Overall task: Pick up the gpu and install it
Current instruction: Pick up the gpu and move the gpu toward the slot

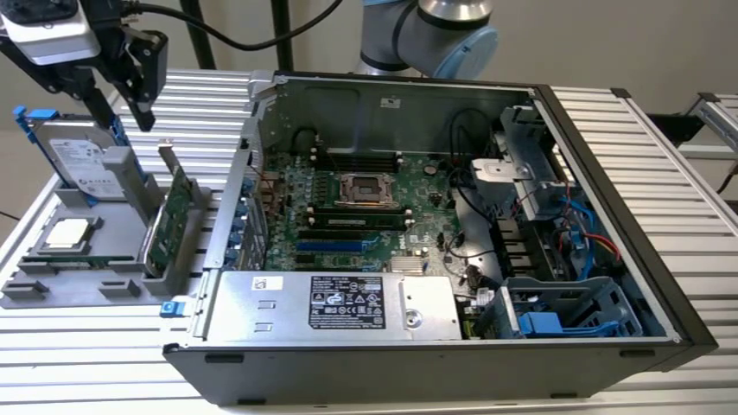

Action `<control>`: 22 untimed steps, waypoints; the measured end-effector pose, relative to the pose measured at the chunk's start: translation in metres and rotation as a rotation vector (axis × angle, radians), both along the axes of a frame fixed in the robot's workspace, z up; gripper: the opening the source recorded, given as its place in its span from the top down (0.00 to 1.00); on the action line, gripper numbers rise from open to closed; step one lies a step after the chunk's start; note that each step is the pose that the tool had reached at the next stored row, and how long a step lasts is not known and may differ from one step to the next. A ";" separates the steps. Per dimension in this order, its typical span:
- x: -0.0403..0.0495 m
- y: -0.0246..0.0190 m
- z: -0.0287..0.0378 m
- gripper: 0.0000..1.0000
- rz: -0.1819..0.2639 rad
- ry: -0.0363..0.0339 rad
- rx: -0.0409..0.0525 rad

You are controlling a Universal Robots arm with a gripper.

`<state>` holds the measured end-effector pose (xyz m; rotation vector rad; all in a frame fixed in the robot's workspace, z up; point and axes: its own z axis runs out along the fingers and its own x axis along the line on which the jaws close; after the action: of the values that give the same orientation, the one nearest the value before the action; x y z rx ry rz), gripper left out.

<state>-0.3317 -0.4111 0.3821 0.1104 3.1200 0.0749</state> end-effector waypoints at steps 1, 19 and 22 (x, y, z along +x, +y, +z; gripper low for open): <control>0.0000 -0.0002 -0.0002 0.00 0.000 0.0000 0.0000; 0.0002 -0.0039 -0.0091 0.00 0.017 0.0000 0.0000; 0.0003 -0.0049 -0.0106 0.00 0.025 0.0000 0.0000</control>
<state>-0.3314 -0.4160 0.3715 0.0714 3.1218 0.0753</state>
